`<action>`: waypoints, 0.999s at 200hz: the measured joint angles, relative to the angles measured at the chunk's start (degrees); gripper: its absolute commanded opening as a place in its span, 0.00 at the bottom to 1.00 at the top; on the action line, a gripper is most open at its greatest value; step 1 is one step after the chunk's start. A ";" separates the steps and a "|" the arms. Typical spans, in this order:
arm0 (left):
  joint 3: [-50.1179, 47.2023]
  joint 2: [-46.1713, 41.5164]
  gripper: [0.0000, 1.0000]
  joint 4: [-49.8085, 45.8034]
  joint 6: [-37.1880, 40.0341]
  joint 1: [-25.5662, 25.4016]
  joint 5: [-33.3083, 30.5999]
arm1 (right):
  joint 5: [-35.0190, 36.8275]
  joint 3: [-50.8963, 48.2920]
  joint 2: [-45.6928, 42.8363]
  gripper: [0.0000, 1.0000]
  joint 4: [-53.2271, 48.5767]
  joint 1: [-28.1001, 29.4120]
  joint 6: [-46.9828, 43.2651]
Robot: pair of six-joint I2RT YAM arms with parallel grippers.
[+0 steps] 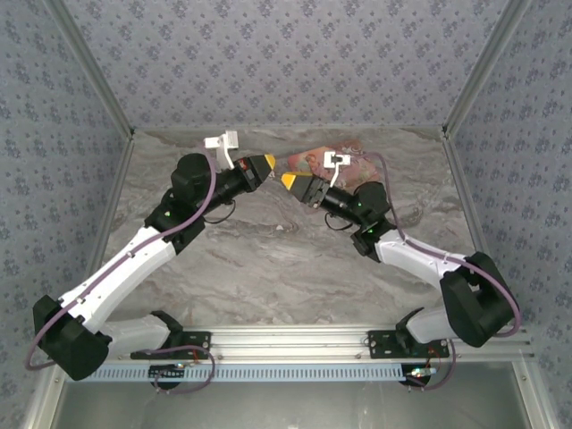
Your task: Unlock the padlock with the key
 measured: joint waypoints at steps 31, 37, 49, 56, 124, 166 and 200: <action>-0.09 0.00 0.00 0.50 -0.02 0.00 0.22 | -1.07 1.66 0.79 0.52 1.44 1.20 0.46; -0.11 0.00 0.00 0.50 -0.02 0.00 0.24 | -1.18 1.86 0.90 0.51 1.57 1.38 0.55; -0.15 0.00 0.00 0.50 -0.02 0.00 0.26 | -1.27 2.29 1.05 0.50 1.62 1.66 0.61; -0.15 0.00 0.00 0.50 -0.04 0.00 0.26 | -1.29 2.58 1.22 0.49 1.62 1.81 0.61; -0.76 0.00 0.00 1.05 -0.33 0.00 0.46 | -1.44 4.76 2.73 0.39 1.29 2.23 0.61; -1.22 0.00 0.00 2.10 -1.09 0.02 0.42 | -1.66 5.42 3.56 0.33 1.14 2.60 0.63; -2.05 0.00 0.00 2.14 -1.49 0.04 -0.17 | -1.68 5.42 4.22 0.31 0.68 2.78 0.63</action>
